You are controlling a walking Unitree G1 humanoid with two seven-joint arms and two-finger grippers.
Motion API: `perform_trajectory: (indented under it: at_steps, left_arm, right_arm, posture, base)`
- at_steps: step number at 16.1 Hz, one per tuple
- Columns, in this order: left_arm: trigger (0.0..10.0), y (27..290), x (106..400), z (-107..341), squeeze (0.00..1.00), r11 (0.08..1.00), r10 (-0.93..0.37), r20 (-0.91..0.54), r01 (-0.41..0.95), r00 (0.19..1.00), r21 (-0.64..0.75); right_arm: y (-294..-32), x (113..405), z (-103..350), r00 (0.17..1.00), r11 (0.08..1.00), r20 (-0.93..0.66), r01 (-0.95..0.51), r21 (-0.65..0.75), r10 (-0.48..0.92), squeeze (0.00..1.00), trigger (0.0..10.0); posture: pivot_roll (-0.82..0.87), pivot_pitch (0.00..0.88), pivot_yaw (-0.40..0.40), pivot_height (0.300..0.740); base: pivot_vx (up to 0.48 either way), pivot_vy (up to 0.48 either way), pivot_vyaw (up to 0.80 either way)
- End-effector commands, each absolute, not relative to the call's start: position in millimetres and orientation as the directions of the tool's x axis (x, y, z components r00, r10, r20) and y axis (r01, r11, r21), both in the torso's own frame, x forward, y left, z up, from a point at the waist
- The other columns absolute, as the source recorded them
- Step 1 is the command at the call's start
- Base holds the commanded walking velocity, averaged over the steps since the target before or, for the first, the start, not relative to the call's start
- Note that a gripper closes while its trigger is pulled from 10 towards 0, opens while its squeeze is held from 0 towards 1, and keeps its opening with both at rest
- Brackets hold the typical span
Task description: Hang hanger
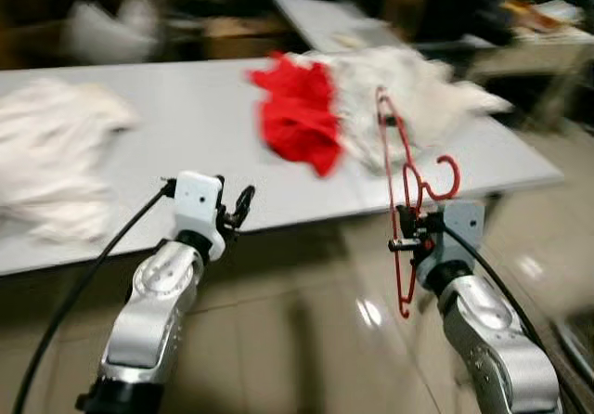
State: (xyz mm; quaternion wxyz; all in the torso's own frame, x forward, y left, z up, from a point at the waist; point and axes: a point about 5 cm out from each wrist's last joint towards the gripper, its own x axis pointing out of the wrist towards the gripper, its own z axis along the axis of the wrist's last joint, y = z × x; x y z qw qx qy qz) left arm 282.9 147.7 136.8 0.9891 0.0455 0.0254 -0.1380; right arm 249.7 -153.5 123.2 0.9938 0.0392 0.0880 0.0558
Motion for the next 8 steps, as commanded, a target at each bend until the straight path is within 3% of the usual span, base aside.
perform_trajectory:
  at_steps: [1, 3, 8]
  left_arm:
    - [10.0, 140.4, 282.6, 135.8, 0.00, 0.951, -0.296, -0.068, 0.300, 0.953, 0.066]
    - [10.0, 137.7, 285.0, 137.2, 0.00, 0.941, -0.324, -0.077, 0.329, 0.943, 0.073]
    - [10.0, 142.3, 290.3, 138.5, 0.00, 0.944, -0.314, -0.073, 0.319, 0.947, 0.080]
  right_arm:
    - [-160.6, 249.0, 126.4, 0.982, 0.992, -0.161, -0.082, 0.100, 0.097, 0.00, 10.0]
    - [-163.2, 251.1, 120.8, 0.982, 0.990, -0.177, -0.036, 0.136, 0.060, 0.00, 10.0]
    - [-163.1, 252.8, 123.0, 0.984, 0.993, -0.165, -0.044, 0.110, 0.062, 0.00, 10.0]
  posture:
    - [-0.10, 0.000, 0.005, 0.740]
    - [-0.09, 0.000, -0.003, 0.740]
    - [-0.11, 0.000, -0.014, 0.740]
  base:
    - [0.000, 0.000, -0.79]
    - [0.000, 0.000, -0.79]
    - [0.000, 0.367, 0.00]
